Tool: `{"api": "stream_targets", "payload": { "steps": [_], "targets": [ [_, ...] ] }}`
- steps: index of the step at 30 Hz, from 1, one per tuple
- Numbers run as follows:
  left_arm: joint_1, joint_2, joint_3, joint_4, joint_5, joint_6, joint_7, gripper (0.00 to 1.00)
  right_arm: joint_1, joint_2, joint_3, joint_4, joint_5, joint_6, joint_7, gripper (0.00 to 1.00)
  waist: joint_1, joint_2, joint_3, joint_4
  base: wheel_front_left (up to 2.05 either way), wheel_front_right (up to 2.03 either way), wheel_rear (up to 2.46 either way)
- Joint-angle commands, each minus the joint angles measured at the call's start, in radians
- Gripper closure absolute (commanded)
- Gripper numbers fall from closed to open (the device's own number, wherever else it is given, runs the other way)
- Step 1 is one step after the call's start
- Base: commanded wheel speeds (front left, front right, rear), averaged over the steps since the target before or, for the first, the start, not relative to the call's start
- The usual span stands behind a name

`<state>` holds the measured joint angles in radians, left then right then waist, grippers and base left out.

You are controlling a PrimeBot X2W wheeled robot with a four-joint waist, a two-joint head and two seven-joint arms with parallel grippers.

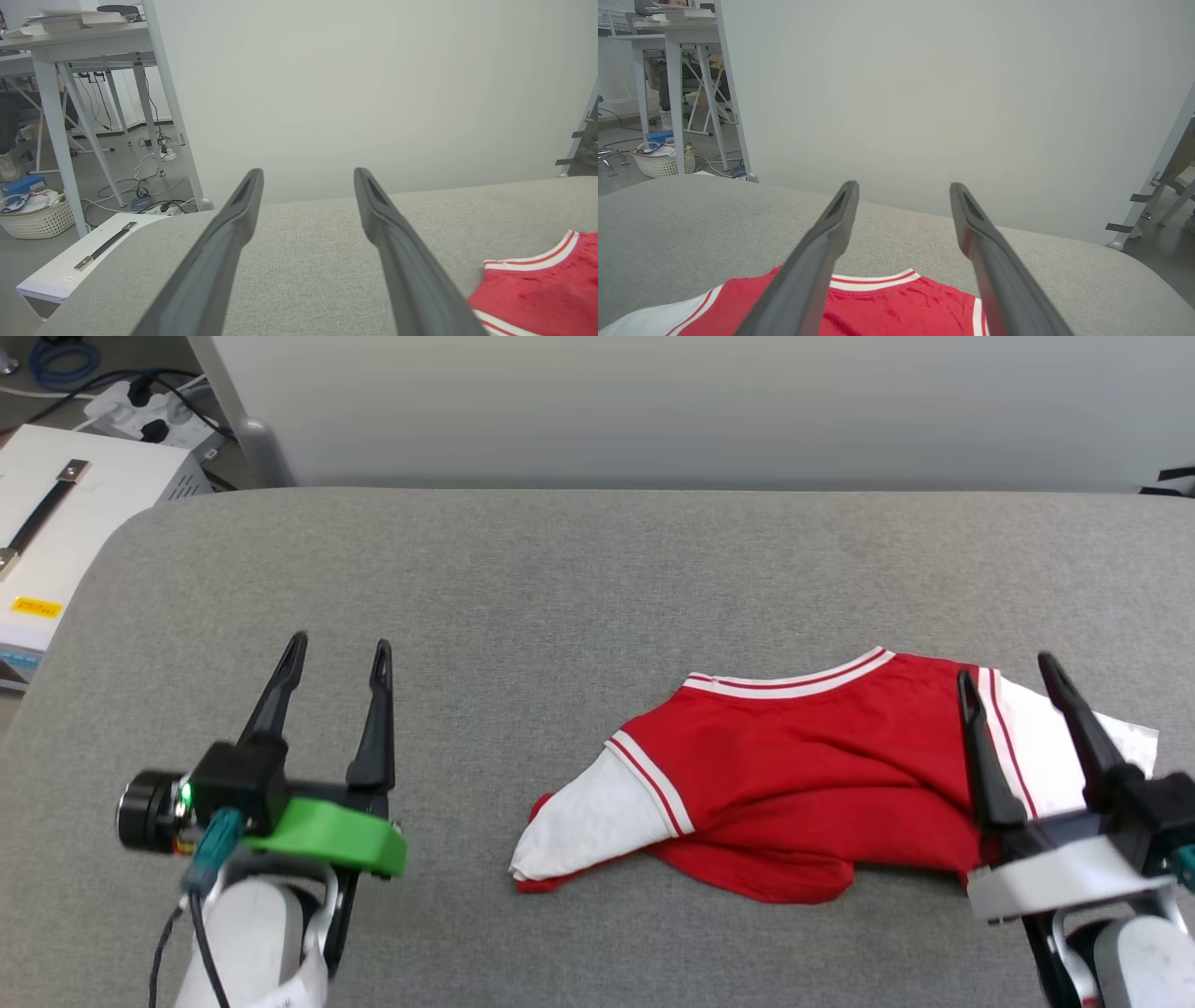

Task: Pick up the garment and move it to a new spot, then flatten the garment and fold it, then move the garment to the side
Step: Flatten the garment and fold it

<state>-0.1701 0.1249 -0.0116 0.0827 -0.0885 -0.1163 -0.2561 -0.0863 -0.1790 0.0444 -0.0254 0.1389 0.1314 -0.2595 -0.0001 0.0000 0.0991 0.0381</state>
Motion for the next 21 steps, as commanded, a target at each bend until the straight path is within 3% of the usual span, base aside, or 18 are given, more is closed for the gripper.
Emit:
{"api": "stream_targets", "payload": {
  "steps": [1,4,8,16,21],
  "targets": [
    [-0.05,0.028,-0.026,0.028,-0.012,-0.008,-0.006,0.0,0.034,0.014,-0.013,-0.02,-0.027,-0.001,-0.002,0.0,0.0001,0.0,0.003,-0.009,0.0,0.0,0.0],
    [-0.142,0.088,-0.113,0.086,-0.059,-0.013,0.017,0.0,0.078,0.042,-0.035,-0.038,-0.047,-0.001,-0.002,0.0,0.0001,0.0,0.013,-0.023,0.0,0.0,0.0],
    [-0.297,0.197,-0.305,0.119,-0.228,-0.014,0.137,0.0,0.102,0.055,-0.049,-0.054,-0.068,-0.001,-0.002,0.0,0.0001,0.0,0.038,-0.043,0.0,0.0,0.0],
    [-0.566,0.35,-0.62,0.12,-0.652,-0.014,0.609,0.0,0.076,0.058,-0.047,-0.063,-0.092,-0.001,-0.002,0.0,0.0001,0.0,0.1,-0.086,0.0,0.0,0.0],
    [-0.696,0.385,-0.776,0.136,-0.791,-0.014,0.827,0.0,0.05,0.06,-0.038,-0.062,-0.102,-0.001,-0.002,0.0,0.0001,0.0,0.138,-0.109,0.0,0.0,0.0]
  ]
}}
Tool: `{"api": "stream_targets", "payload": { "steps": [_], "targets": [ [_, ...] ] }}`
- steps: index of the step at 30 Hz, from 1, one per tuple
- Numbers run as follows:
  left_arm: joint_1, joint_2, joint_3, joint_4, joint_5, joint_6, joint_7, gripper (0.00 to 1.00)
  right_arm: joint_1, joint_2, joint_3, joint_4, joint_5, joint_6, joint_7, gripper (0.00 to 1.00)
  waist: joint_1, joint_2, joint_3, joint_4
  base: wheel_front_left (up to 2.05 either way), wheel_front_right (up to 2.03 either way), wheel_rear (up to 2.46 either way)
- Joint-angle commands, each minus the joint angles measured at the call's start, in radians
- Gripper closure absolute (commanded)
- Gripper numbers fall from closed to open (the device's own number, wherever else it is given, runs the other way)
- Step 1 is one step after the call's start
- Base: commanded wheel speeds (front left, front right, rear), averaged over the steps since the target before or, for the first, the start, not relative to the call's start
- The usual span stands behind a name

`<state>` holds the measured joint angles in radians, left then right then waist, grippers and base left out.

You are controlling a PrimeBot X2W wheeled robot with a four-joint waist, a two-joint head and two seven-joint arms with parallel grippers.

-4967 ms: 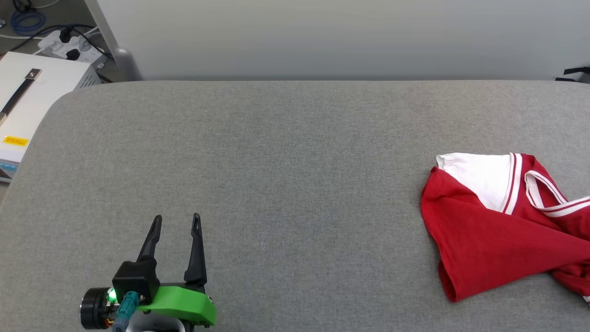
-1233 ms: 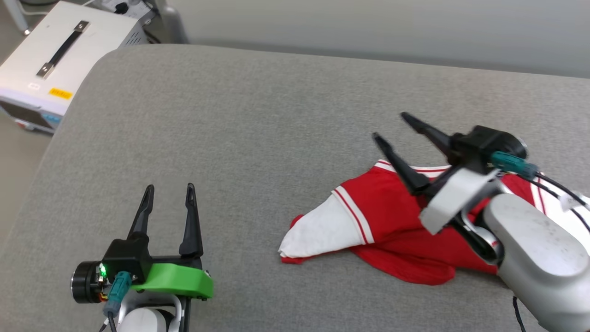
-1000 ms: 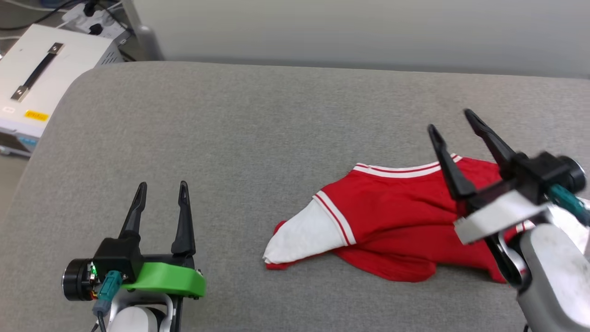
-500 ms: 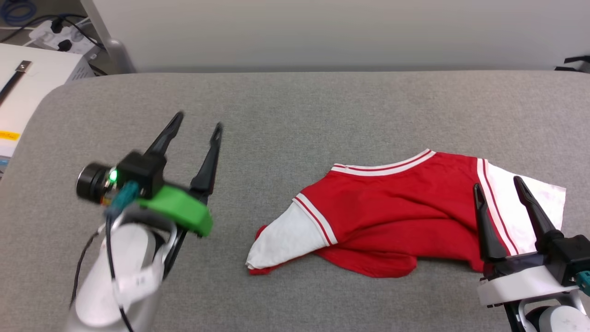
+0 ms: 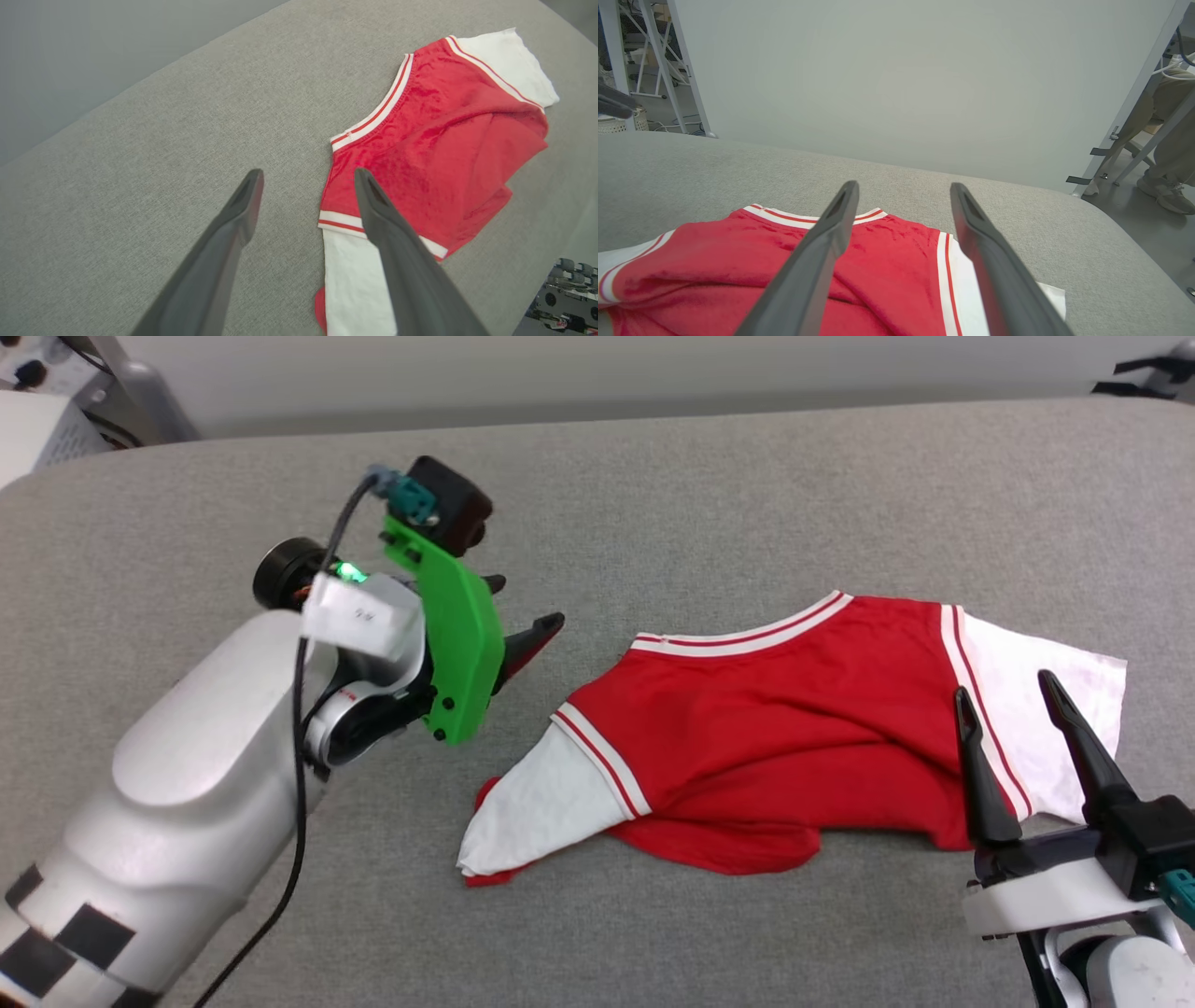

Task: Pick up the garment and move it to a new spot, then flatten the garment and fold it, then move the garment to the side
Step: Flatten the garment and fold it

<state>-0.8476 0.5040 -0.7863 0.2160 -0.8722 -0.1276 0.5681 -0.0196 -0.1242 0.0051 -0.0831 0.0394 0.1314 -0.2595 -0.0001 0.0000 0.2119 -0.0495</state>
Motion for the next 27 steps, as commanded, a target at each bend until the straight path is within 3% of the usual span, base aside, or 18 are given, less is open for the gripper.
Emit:
{"api": "stream_targets", "payload": {
  "steps": [1,7,14,23,24,25,27],
  "targets": [
    [-0.038,0.007,-0.026,0.009,-0.023,-0.003,0.028,0.0,-0.022,0.006,0.003,-0.005,-0.005,-0.001,-0.002,0.0,0.0001,0.0,0.032,-0.025,0.0,0.0,0.0],
    [-0.141,-0.004,-0.224,0.058,-0.074,-0.003,0.131,0.0,-0.06,0.011,0.013,-0.001,-0.012,-0.001,-0.002,0.0,0.0001,0.0,0.082,-0.051,0.0,0.0,0.0],
    [-0.205,-0.03,-0.418,0.175,-0.084,-0.003,0.096,0.0,-0.106,0.02,0.02,0.001,-0.016,-0.001,-0.002,0.0,0.0001,0.0,0.15,-0.081,0.0,0.0,0.0],
    [-0.164,-0.028,-0.493,0.229,-0.025,-0.003,0.131,0.0,-0.13,0.032,0.024,0.006,-0.018,-0.001,-0.002,0.0,0.0001,0.0,0.188,-0.097,0.0,0.0,0.0],
    [-0.155,-0.027,-0.493,0.218,-0.023,-0.003,0.132,0.39,-0.131,0.034,0.023,0.006,-0.018,-0.001,-0.002,0.0,0.0001,0.0,0.188,-0.096,0.0,0.0,0.0],
    [-0.156,-0.019,-0.494,0.19,-0.01,-0.003,0.104,1.0,-0.13,0.038,0.02,0.007,-0.021,-0.001,-0.002,0.0,0.0001,0.0,0.182,-0.089,0.0,0.0,0.0],
    [-0.173,-0.007,-0.494,0.172,-0.001,-0.003,0.07,1.0,-0.126,0.039,0.017,0.006,-0.023,-0.001,-0.002,0.0,0.0001,0.0,0.174,-0.079,0.0,0.0,0.0]
  ]
}}
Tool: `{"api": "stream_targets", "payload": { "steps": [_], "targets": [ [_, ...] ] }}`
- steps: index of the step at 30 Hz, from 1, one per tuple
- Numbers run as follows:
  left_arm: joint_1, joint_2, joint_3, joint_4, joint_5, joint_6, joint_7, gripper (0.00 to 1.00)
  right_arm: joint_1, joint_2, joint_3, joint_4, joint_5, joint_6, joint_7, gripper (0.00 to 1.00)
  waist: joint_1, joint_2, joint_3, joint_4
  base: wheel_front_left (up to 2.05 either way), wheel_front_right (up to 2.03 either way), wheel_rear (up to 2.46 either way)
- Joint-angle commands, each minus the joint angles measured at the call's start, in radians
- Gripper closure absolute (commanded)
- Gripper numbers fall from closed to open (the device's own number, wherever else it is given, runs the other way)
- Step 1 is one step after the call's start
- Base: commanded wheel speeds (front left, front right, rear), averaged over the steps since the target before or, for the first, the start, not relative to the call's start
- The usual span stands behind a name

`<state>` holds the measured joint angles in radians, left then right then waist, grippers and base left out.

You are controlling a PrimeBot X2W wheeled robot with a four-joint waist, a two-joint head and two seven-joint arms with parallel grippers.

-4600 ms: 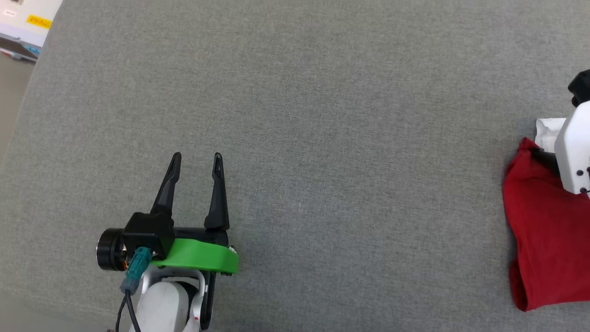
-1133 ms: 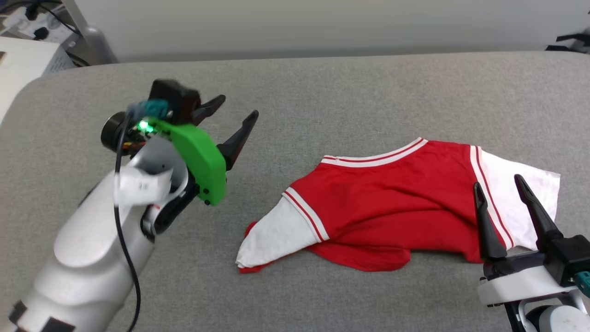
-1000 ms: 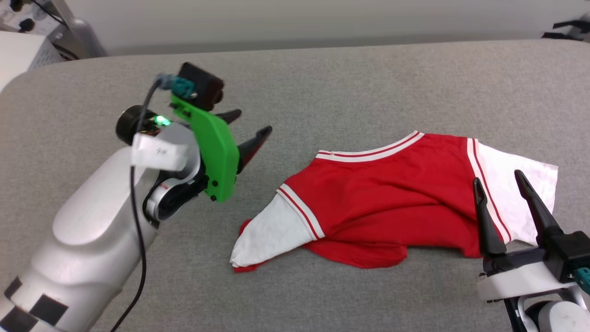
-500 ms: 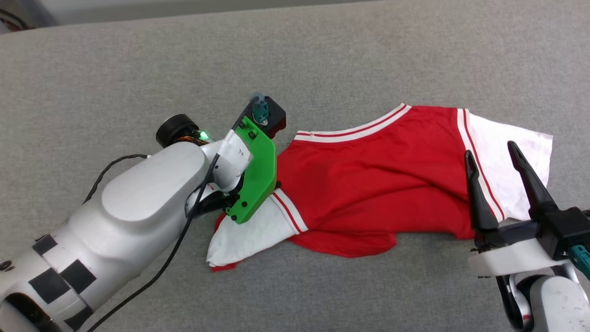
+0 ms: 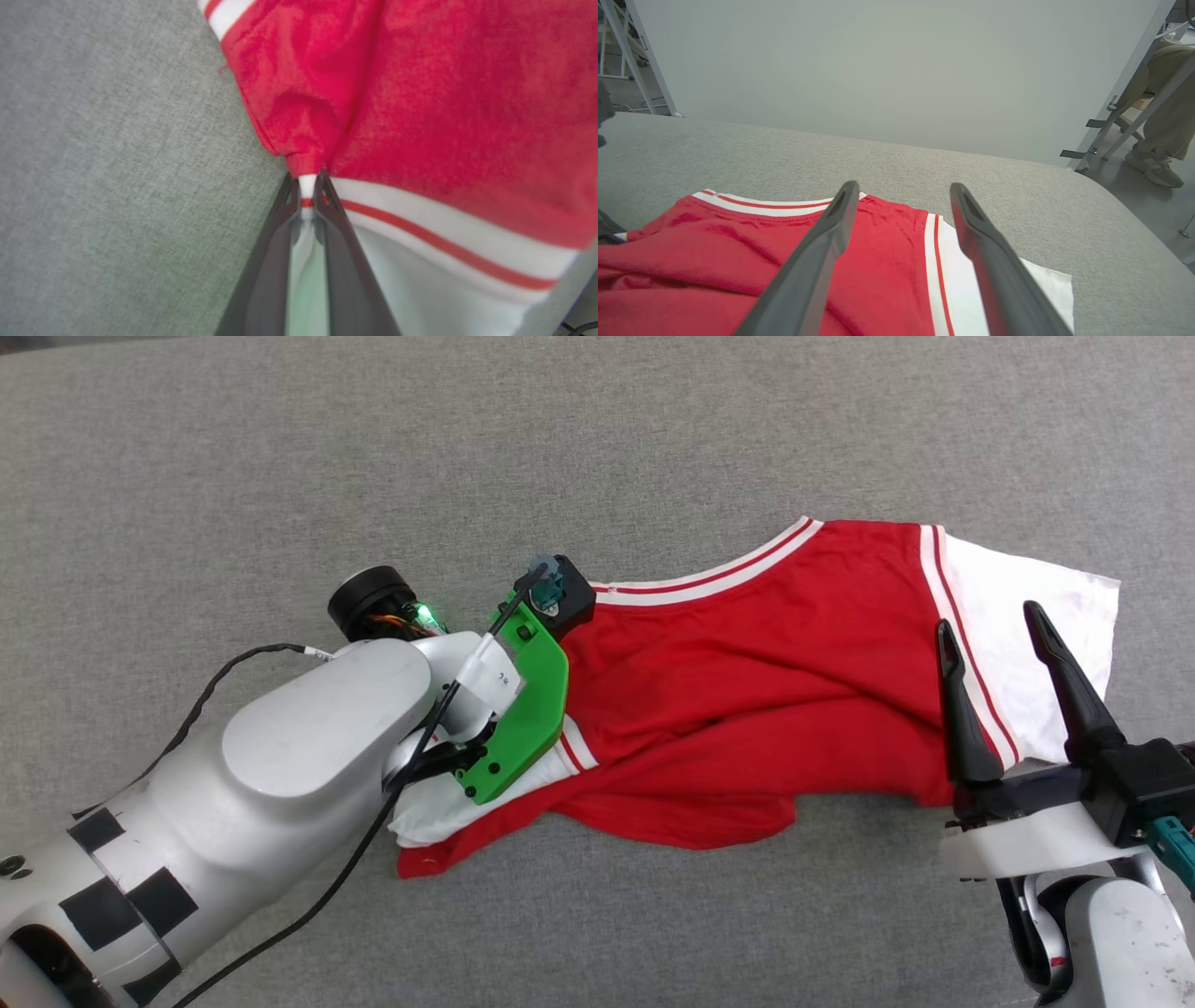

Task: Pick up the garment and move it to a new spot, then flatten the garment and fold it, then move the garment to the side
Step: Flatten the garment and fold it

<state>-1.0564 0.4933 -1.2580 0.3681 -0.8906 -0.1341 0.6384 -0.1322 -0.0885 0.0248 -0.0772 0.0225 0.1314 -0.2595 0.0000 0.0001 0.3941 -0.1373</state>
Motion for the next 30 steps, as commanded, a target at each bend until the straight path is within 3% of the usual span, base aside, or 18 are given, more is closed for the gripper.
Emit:
{"api": "stream_targets", "payload": {
  "steps": [1,7,15,22,30],
  "targets": [
    [0.021,0.013,-0.022,0.01,0.019,0.003,-0.025,1.0,-0.011,0.004,-0.004,-0.001,-0.007,-0.001,-0.002,0.0,0.0,-0.0001,-0.013,0.014,0.0,0.0,0.0],
    [-0.074,0.078,-0.022,-0.046,0.037,0.003,-0.11,1.0,0.0,0.002,-0.011,-0.003,-0.006,-0.001,-0.002,0.0,0.0,-0.0001,-0.036,0.035,0.0,0.0,0.0],
    [-0.196,0.145,-0.022,-0.051,0.086,0.003,-0.113,1.0,-0.014,0.0,0.007,-0.01,0.0,-0.001,-0.002,0.0,0.0,-0.0001,-0.012,0.006,0.0,0.0,0.0],
    [-0.237,0.106,-0.022,0.092,0.154,0.003,-0.167,1.0,-0.041,0.011,0.012,-0.017,0.006,-0.001,-0.002,0.0,0.0,-0.0001,0.048,-0.049,0.0,0.0,0.0],
    [-0.148,0.046,-0.022,0.264,0.172,0.003,-0.191,1.0,-0.066,0.021,0.019,-0.015,0.008,-0.001,-0.002,0.0,0.0,-0.0001,0.081,-0.079,0.0,0.0,0.0]
  ]
}}
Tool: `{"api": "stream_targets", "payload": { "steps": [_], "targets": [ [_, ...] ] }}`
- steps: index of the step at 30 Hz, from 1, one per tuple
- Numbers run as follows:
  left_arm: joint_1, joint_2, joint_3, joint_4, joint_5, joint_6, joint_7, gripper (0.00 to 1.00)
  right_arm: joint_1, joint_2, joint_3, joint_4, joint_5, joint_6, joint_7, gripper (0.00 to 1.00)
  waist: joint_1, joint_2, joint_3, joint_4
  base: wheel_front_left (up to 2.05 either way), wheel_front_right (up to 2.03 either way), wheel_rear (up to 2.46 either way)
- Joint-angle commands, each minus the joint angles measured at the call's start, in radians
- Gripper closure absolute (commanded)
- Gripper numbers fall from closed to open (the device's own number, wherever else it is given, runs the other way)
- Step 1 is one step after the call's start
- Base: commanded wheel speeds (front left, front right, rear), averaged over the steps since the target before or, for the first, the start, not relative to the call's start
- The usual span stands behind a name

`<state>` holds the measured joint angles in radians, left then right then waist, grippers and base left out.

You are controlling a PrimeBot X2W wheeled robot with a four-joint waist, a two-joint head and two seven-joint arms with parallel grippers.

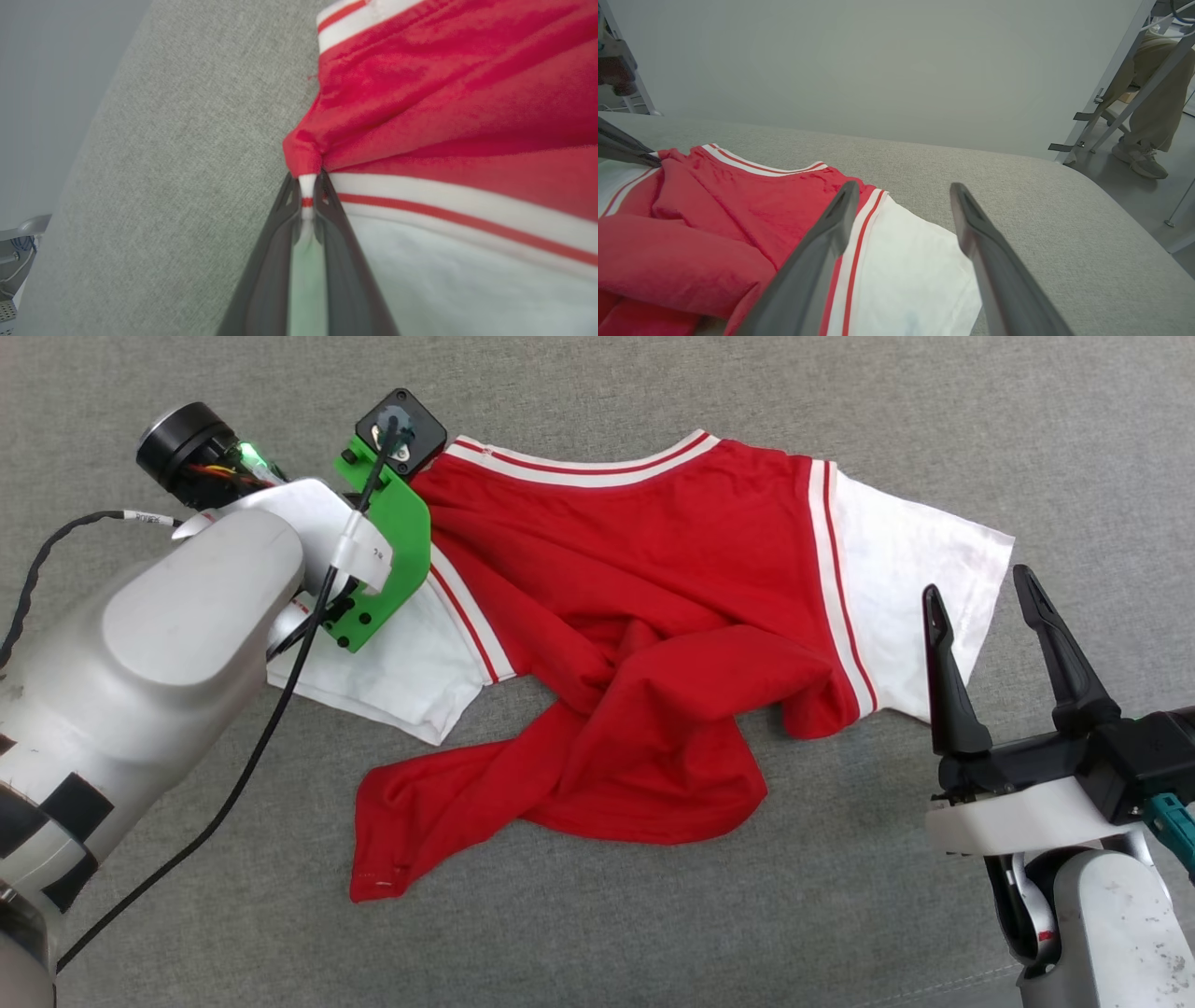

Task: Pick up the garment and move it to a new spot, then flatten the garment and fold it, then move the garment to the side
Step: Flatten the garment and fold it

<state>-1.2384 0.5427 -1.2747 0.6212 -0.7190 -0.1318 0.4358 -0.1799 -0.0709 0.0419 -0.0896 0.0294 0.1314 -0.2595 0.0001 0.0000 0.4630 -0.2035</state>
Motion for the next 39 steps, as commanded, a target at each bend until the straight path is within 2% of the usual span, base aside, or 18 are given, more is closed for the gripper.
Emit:
{"api": "stream_targets", "payload": {
  "steps": [1,4,5,6,12,16,17,20,25,29,32,39],
  "targets": [
    [0.048,-0.006,-0.006,0.018,0.002,0.001,0.015,1.0,-0.019,0.004,0.001,-0.002,0.0,-0.001,-0.002,0.0,-0.0001,0.0,0.011,-0.013,0.0,0.0,0.0],
    [0.073,-0.013,-0.006,0.041,-0.021,0.001,-0.012,1.0,-0.016,0.005,-0.006,-0.001,-0.006,-0.001,-0.002,0.0,-0.0001,0.0,0.001,-0.004,0.0,0.0,0.0],
    [0.07,-0.017,-0.006,0.045,-0.021,0.001,-0.037,0.29,-0.015,0.005,-0.009,-0.001,-0.008,-0.001,-0.002,0.0,-0.0001,0.0,-0.003,0.001,0.0,0.0,0.0],
    [0.065,-0.02,-0.006,0.053,-0.017,0.001,-0.076,0.0,-0.013,0.005,-0.011,0.0,-0.01,-0.001,-0.002,0.0,-0.0001,0.0,-0.011,0.008,0.0,0.0,0.0],
    [0.035,-0.03,-0.002,0.082,-0.06,0.001,-0.246,0.0,0.012,0.003,-0.023,0.0,-0.014,-0.001,-0.002,0.0,-0.0001,0.0,-0.074,0.057,0.0,0.0,0.0],
    [0.015,-0.02,0.035,0.053,-0.167,0.001,-0.281,0.0,0.037,0.0,-0.037,0.002,-0.014,-0.001,-0.002,0.0,-0.0001,0.0,-0.115,0.097,0.0,0.0,0.0],
    [-0.009,0.015,0.052,0.004,-0.262,0.001,-0.236,0.0,0.05,-0.002,-0.044,0.003,-0.012,-0.001,-0.002,0.0,-0.0001,0.0,-0.136,0.121,0.0,0.0,0.0],
    [-0.031,0.056,0.043,-0.046,-0.334,0.001,-0.14,0.0,0.058,-0.003,-0.045,0.003,-0.012,-0.001,-0.002,0.0,-0.0001,0.0,-0.149,0.137,0.0,0.0,0.0],
    [-0.038,0.1,0.025,-0.099,-0.426,0.001,0.026,0.0,0.064,-0.003,-0.045,0.004,-0.012,-0.001,-0.002,0.0,-0.0001,0.0,-0.163,0.149,0.0,0.0,0.0],
    [-0.012,0.115,0.01,-0.124,-0.455,0.001,0.145,0.0,0.062,-0.003,-0.04,0.005,-0.011,-0.001,-0.002,0.0,-0.0001,0.0,-0.164,0.146,0.0,0.0,0.0],
    [0.017,0.118,0.004,-0.13,-0.468,0.001,0.197,0.0,0.058,-0.004,-0.035,0.006,-0.008,-0.001,-0.002,0.0,-0.0001,0.0,-0.158,0.136,0.0,0.0,0.0],
    [0.085,0.105,-0.001,-0.108,-0.482,0.001,0.227,0.0,0.045,-0.004,-0.029,0.008,-0.004,-0.001,-0.002,0.0,-0.0001,0.0,-0.13,0.113,0.0,0.0,0.0]
  ]
}}
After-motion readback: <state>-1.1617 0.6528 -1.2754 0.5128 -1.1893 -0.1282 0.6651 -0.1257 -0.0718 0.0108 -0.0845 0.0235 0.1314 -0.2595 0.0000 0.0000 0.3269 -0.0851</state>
